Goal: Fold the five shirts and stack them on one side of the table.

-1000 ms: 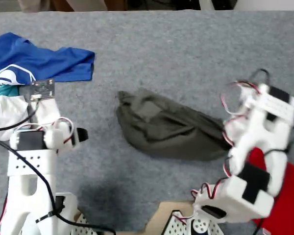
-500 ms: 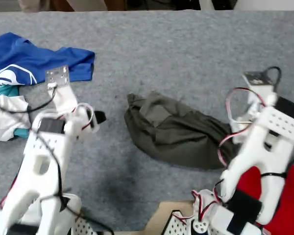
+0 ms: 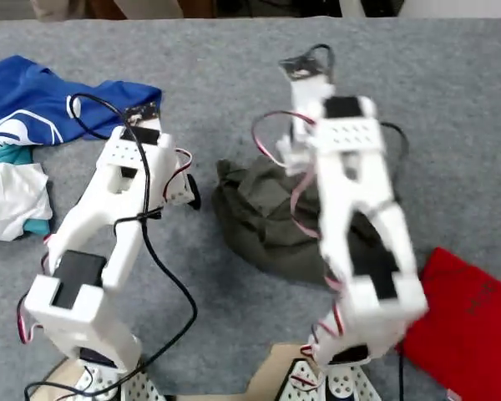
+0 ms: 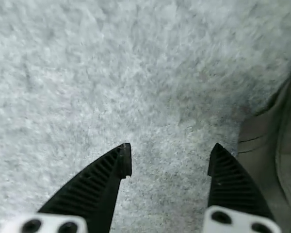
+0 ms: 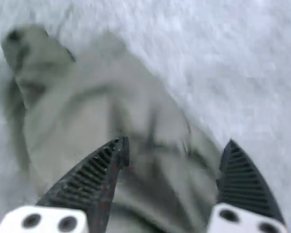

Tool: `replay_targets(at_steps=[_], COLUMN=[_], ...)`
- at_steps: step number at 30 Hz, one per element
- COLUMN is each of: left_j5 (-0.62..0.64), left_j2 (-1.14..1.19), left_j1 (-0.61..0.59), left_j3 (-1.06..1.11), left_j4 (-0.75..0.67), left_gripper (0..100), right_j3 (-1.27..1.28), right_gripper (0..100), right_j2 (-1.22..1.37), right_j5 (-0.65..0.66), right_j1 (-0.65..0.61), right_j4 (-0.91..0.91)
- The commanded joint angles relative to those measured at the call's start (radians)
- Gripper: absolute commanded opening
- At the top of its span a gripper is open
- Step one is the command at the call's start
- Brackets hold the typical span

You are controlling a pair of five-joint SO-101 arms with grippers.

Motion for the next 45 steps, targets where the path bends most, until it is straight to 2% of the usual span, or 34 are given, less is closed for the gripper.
replay_targets(at_steps=[1, 11, 14, 19, 21, 27, 34, 36, 39, 45], left_j5=[0.012, 0.011, 0.011, 0.011, 0.011, 0.011, 0.014, 0.051, 0.137, 0.264], left_j2=[-0.002, 0.005, 0.005, 0.005, 0.005, 0.007, 0.007, 0.007, 0.007, 0.007], left_j1=[0.003, 0.006, 0.009, 0.002, 0.003, 0.003, 0.014, 0.025, 0.048, 0.147], left_j3=[-0.054, -0.054, -0.055, -0.058, -0.060, -0.084, -0.112, -0.112, -0.112, -0.114], left_j4=[0.018, 0.015, 0.014, 0.014, 0.014, 0.011, -0.104, -0.153, -0.233, -0.376], left_gripper=[26, 26, 26, 26, 26, 26, 26, 26, 26, 26], right_j3=[-0.360, -1.380, -1.526, -1.461, -1.448, -1.376, -1.082, -0.984, -0.866, -0.765], right_gripper=[32.6, 32.3, 25.3, 0.0, 3.4, 0.5, 0.5, 0.5, 0.5, 0.5], right_j2=[0.317, 1.023, 1.127, 1.096, 1.066, 0.878, 0.553, 0.489, 0.438, 0.433], right_j5=[-0.014, -0.008, -0.011, -0.014, -0.015, -0.015, -0.008, -0.006, -0.005, -0.005], right_j1=[-0.028, -0.058, -0.071, -0.068, -0.050, 0.048, 0.216, 0.248, 0.254, 0.165], right_j4=[-0.008, 0.400, 0.410, 0.410, 0.410, 0.411, 0.410, 0.408, 0.407, 0.394])
